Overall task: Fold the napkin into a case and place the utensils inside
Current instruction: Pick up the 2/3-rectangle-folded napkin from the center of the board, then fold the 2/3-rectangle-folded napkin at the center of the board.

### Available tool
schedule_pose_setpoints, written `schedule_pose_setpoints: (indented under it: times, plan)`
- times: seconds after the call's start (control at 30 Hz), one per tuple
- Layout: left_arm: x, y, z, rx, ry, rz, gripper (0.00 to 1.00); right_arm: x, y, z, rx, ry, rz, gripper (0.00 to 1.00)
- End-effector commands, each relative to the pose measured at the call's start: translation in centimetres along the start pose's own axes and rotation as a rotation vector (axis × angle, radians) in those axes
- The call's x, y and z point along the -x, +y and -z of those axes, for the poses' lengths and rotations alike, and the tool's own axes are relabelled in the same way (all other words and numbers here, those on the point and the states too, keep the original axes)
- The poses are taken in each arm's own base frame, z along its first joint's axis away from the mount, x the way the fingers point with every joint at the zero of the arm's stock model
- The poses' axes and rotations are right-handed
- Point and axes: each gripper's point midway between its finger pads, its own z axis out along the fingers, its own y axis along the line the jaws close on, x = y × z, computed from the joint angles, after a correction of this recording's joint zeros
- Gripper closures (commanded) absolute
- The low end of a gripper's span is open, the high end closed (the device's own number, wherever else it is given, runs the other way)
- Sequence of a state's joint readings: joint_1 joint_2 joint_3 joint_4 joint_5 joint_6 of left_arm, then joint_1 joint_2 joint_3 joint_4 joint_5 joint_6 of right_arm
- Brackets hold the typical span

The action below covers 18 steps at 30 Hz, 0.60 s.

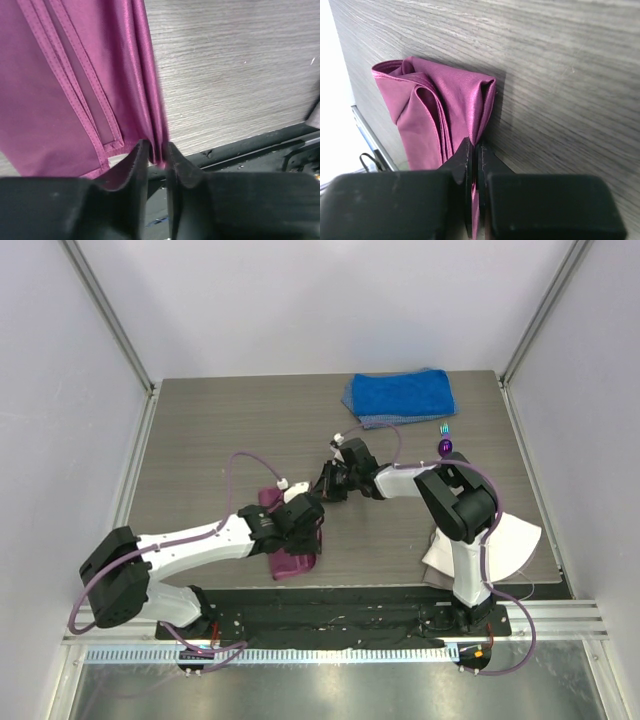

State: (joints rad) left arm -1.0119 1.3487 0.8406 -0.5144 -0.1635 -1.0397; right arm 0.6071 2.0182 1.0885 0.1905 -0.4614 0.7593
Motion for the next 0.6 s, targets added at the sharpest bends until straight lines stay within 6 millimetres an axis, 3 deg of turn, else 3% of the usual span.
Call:
schedule_pose_setpoints:
  times: [0.0,0.07,0.2,0.37,0.43,0.57]
  plan:
    - [2.0,-2.6,0.6,-0.094,-0.051,0.004,0.65,1.6,0.6,0.6,-0.011,-0.040,0.096,0.99]
    - [3.1,-2.3,0.9,-0.100,-0.066,0.022,0.59,1.5,0.4,0.6,-0.017,-0.036,0.105,0.99]
    - [5.3,-0.8,1.7,-0.109,-0.101,0.073,0.57,1.5,0.3,0.7,-0.022,-0.032,0.111,0.99]
    - [8.6,3.2,1.4,-0.040,-0.148,0.165,0.74,1.8,0.5,1.0,-0.028,-0.043,0.120,0.99]
    - [9.5,4.7,0.9,0.002,-0.158,0.173,0.83,1.8,0.6,1.1,-0.032,-0.042,0.122,0.99]
    - [11.7,6.9,-0.8,0.041,-0.177,0.210,0.93,1.9,0.8,1.3,-0.037,-0.044,0.125,0.99]
